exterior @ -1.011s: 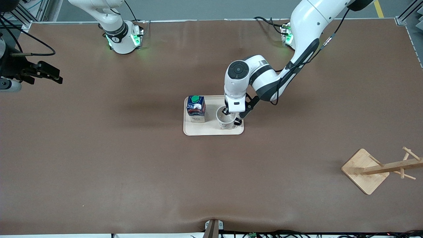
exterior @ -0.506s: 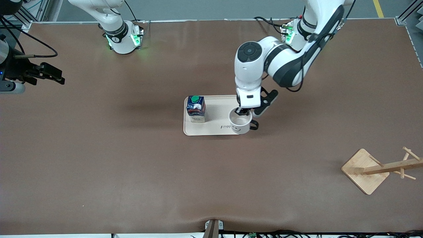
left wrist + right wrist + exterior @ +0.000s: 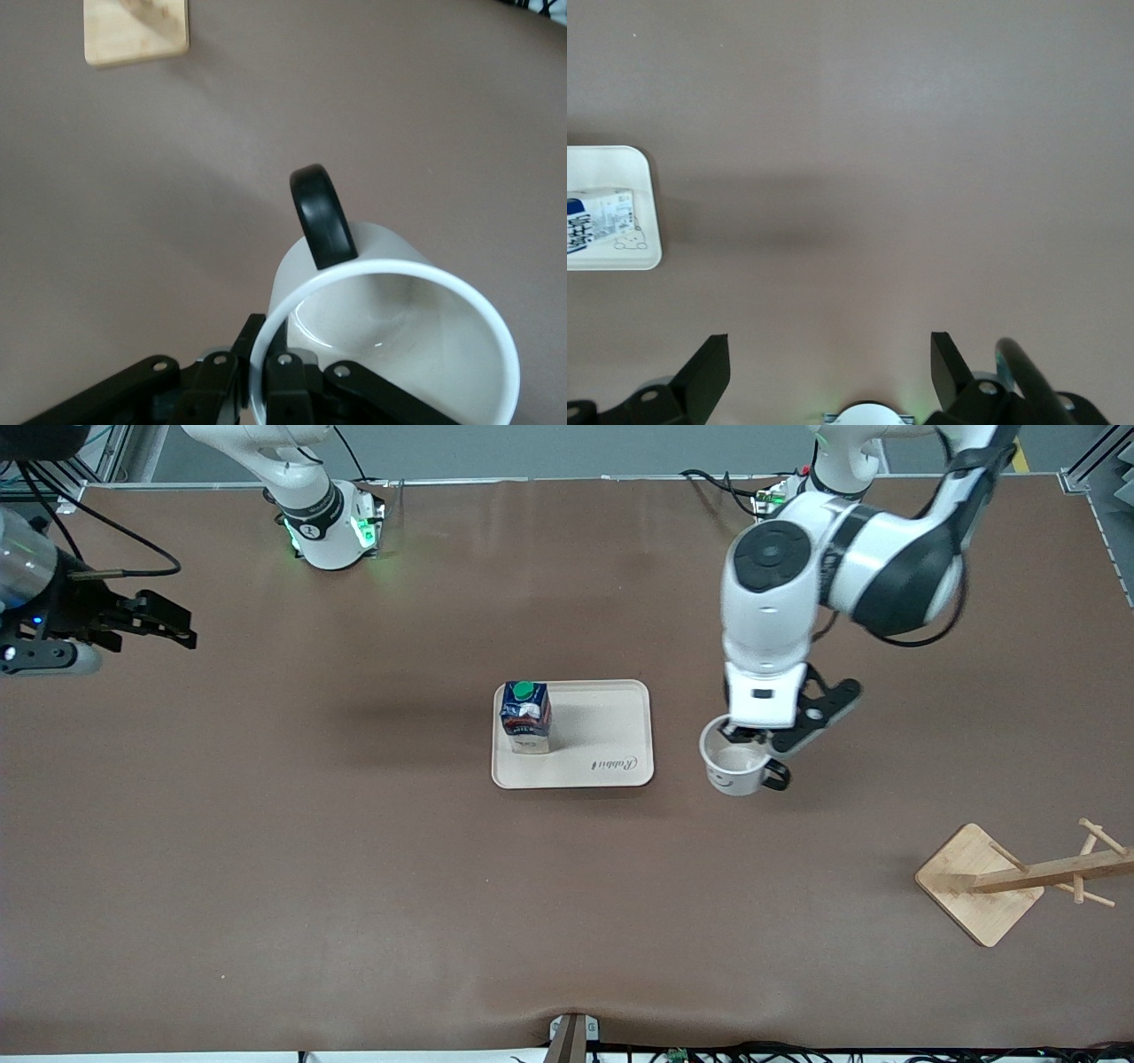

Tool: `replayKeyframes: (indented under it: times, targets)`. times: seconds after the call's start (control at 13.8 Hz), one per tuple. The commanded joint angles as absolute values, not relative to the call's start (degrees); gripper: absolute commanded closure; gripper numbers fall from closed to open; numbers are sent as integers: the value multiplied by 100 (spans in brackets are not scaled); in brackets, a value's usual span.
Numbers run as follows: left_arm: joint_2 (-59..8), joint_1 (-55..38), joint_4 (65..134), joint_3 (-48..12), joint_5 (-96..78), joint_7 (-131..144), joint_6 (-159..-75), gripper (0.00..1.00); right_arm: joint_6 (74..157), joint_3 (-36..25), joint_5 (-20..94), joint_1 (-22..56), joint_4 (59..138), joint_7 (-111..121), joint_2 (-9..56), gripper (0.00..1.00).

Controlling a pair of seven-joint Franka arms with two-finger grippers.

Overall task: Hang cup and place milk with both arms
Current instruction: 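Carry the mug toward the wooden stand while the right gripper reaches the milk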

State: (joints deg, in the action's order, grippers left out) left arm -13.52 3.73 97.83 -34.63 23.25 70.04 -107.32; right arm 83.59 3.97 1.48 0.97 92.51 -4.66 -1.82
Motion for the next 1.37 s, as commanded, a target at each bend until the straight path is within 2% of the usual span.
replayKeyframes:
  times: [0.0, 0.29, 0.65, 0.87, 1.3]
  targets:
    - [-696, 1218, 9861, -3498, 1724, 5500, -10477, 100, 8332, 404, 184, 482, 9211, -914, -132, 0]
    - [-466, 2029, 9800, -3481, 1617, 3546, -10424, 100, 8446, 404, 527, 790, 9202, -1263, 79, 0]
    - [-492, 2855, 9694, -3463, 1608, 2208, -10511, 100, 9078, 404, 554, 1677, 9176, -2783, 465, 0]
    - [-641, 3286, 9694, -3463, 1608, 1505, -10906, 100, 9395, 396, 571, 2160, 9167, -3531, 693, 0]
    - [-949, 3866, 9694, -3463, 1513, 406, -11583, 100, 9922, 396, 563, 2645, 9167, -3831, 1133, 0]
